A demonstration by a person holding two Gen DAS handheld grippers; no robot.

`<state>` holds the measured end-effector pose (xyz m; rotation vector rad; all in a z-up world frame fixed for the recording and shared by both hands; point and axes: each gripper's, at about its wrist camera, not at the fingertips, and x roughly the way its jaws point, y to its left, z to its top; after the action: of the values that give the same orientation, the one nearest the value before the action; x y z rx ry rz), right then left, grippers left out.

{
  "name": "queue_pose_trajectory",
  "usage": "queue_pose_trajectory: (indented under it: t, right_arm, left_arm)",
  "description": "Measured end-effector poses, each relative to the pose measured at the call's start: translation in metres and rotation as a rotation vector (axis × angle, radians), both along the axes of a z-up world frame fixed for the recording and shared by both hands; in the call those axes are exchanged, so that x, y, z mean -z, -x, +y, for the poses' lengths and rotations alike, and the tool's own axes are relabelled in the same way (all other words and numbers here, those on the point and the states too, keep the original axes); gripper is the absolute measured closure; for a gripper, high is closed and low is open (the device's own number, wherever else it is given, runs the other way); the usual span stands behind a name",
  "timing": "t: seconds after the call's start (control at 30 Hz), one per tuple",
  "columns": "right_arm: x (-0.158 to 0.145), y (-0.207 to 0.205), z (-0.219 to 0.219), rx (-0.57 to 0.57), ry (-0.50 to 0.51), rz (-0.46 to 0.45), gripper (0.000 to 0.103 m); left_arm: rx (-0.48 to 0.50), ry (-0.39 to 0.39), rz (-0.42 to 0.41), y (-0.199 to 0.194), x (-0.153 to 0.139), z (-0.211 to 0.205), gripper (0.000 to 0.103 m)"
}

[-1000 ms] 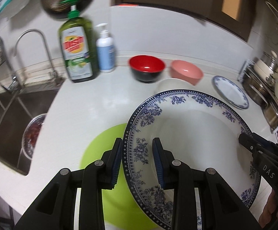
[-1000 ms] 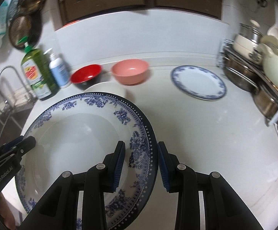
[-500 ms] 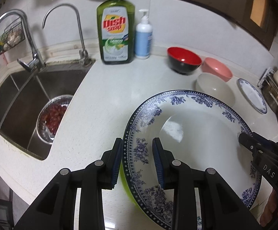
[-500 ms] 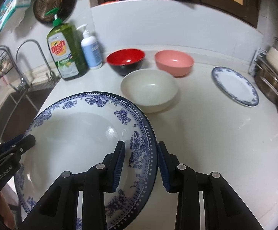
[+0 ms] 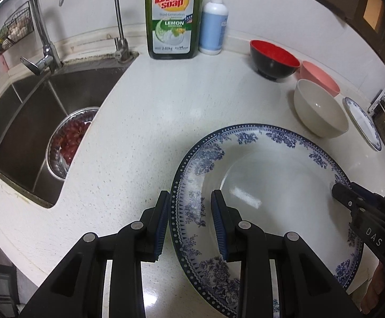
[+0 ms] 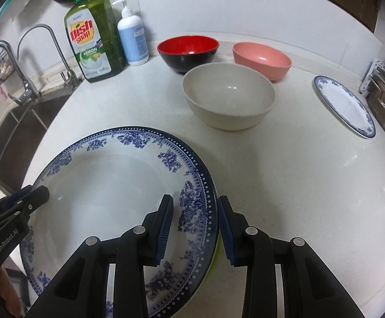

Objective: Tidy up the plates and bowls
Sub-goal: 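Lift and carry the blue-and-white plate over the green plate, then lower the blue-and-white plate onto the green plate and open both grippers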

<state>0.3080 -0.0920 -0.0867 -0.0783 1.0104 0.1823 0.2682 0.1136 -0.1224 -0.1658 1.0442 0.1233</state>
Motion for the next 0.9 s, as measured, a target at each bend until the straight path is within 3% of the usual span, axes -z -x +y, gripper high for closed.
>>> queue_pose_trajectory:
  t: [0.77, 0.9]
  right_arm:
    - [0.018, -0.003, 0.003, -0.007, 0.051, 0.055, 0.066]
    - [0.017, -0.003, 0.004, -0.012, 0.046, 0.065, 0.056]
  left_arm:
    - [0.046, -0.002, 0.055, -0.006, 0.019, -0.002, 0.071]
    - [0.051, -0.003, 0.043, -0.006, 0.015, -0.003, 0.071]
